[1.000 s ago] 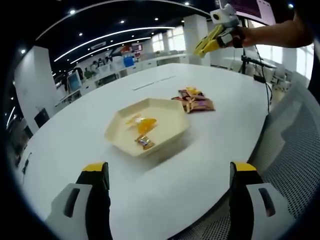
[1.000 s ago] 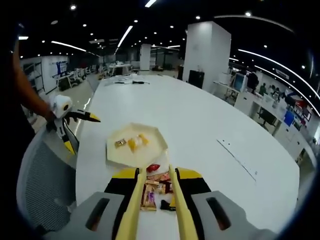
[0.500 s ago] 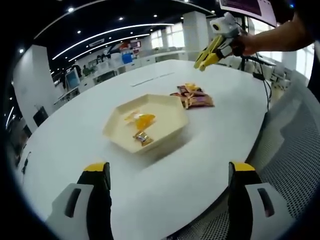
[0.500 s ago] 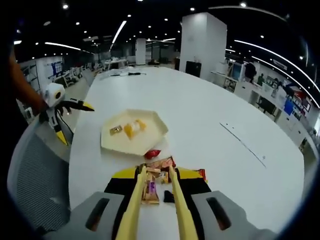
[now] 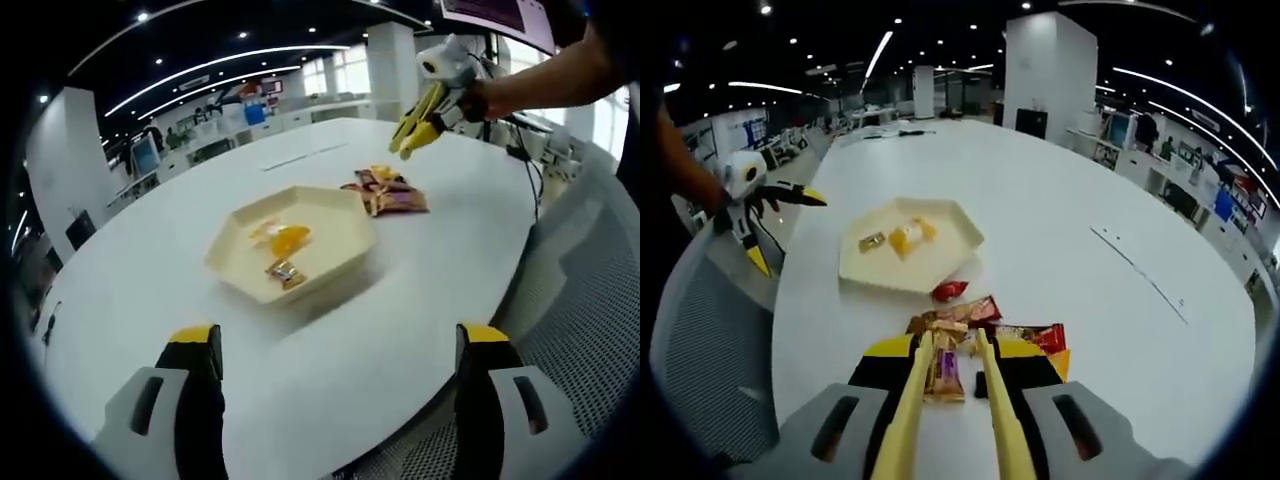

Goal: Place the target food into the container with the food tongs after gripping and lifting it, then release it inside without dropping or visibly crushing the food.

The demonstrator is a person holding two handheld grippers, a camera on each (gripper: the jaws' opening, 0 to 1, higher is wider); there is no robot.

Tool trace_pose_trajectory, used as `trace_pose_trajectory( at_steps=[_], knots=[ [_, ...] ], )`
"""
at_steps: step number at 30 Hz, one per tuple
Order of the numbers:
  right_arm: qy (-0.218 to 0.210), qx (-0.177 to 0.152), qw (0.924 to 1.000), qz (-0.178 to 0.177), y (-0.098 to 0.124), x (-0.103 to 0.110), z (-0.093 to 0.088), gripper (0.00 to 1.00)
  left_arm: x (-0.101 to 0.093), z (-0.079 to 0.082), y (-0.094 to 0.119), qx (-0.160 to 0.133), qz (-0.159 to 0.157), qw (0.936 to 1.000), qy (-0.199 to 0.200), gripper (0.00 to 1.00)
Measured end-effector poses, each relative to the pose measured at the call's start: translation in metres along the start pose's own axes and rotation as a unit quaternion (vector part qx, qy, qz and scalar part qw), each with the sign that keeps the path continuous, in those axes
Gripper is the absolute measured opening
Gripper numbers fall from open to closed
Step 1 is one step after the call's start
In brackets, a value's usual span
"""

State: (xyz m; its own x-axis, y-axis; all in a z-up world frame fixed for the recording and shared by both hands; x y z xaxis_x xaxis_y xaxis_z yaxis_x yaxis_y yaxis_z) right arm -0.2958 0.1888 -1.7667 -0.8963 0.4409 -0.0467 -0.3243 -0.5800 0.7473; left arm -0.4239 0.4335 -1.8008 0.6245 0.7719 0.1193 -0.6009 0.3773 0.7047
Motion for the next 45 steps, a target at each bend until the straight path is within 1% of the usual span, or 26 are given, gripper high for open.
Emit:
trace_pose_trajectory(
  at_steps=[4, 11, 15, 21, 23, 27, 29, 30, 33, 35, 40, 42, 43, 44, 45],
  knots=[
    [-0.003, 0.013, 0.9999, 0.005, -0.010, -0.001, -0.008, 0.28, 0.000, 0.000, 0.000, 0.001, -0.001, 1.0000, 0.001, 0.92],
    [-0.012, 0.026, 0.9995, 0.015, -0.024, 0.000, -0.012, 0.28, 0.001, -0.001, 0.000, 0.003, 0.000, 1.0000, 0.004, 0.92],
    [-0.012, 0.043, 0.9988, 0.018, -0.035, 0.003, -0.021, 0.28, 0.001, -0.001, -0.001, 0.003, 0.000, 1.0000, 0.004, 0.92],
    [-0.022, 0.042, 0.9984, 0.030, -0.042, 0.009, -0.025, 0.28, 0.001, -0.002, -0.001, 0.007, 0.000, 1.0000, 0.005, 0.92],
    [-0.024, 0.046, 0.9982, 0.028, -0.044, 0.009, -0.026, 0.28, 0.001, -0.002, -0.001, 0.007, 0.000, 1.0000, 0.006, 0.92],
    [-0.031, 0.043, 0.9981, 0.031, -0.042, 0.012, -0.025, 0.28, 0.001, -0.002, -0.001, 0.007, 0.001, 1.0000, 0.006, 0.92],
    [-0.028, 0.046, 0.9980, 0.032, -0.042, 0.016, -0.025, 0.28, 0.002, -0.002, -0.001, 0.006, 0.001, 1.0000, 0.007, 0.92],
    [-0.014, 0.051, 0.9980, 0.034, -0.043, 0.020, -0.025, 0.28, 0.002, -0.002, -0.001, 0.006, 0.001, 1.0000, 0.006, 0.92],
    [-0.004, 0.069, 0.9970, 0.034, -0.048, 0.025, -0.031, 0.29, 0.002, -0.002, 0.000, 0.006, 0.002, 1.0000, 0.007, 0.92],
    [-0.015, 0.062, 0.9973, 0.037, -0.049, 0.026, -0.028, 0.29, 0.002, -0.002, 0.000, 0.006, 0.002, 1.0000, 0.007, 0.92],
    [-0.008, 0.068, 0.9969, 0.038, -0.050, 0.033, -0.026, 0.28, 0.002, -0.002, -0.001, 0.006, 0.003, 1.0000, 0.006, 0.92],
    [0.003, 0.083, 0.9958, 0.039, -0.053, 0.034, -0.031, 0.28, 0.002, -0.001, -0.001, 0.006, 0.002, 1.0000, 0.006, 0.92],
    [0.025, 0.107, 0.9936, 0.028, -0.055, 0.033, -0.039, 0.28, 0.002, -0.002, -0.001, 0.006, 0.002, 1.0000, 0.006, 0.92],
    [0.035, 0.112, 0.9929, 0.018, -0.055, 0.031, -0.041, 0.28, 0.002, -0.001, -0.001, 0.006, 0.002, 1.0000, 0.005, 0.92],
    [0.022, 0.090, 0.9952, 0.030, -0.055, 0.035, -0.034, 0.27, 0.002, -0.002, -0.001, 0.006, 0.002, 1.0000, 0.005, 0.92]
  ],
)
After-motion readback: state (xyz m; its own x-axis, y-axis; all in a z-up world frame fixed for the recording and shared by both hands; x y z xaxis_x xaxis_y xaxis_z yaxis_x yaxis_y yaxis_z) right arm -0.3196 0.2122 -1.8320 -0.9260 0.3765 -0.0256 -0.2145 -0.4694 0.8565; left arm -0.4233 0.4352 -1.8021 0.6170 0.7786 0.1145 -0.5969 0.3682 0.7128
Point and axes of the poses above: the point that each gripper's makers call its tool centre point, and the gripper's own axes: y roughly backward along the fingers, x roughly to its left, z roughly out of its top, the point moved 1 cm from there along y, roughly backward along the fingers, and after that the axes turned 9 degrees about x, right-handed, at the moved point
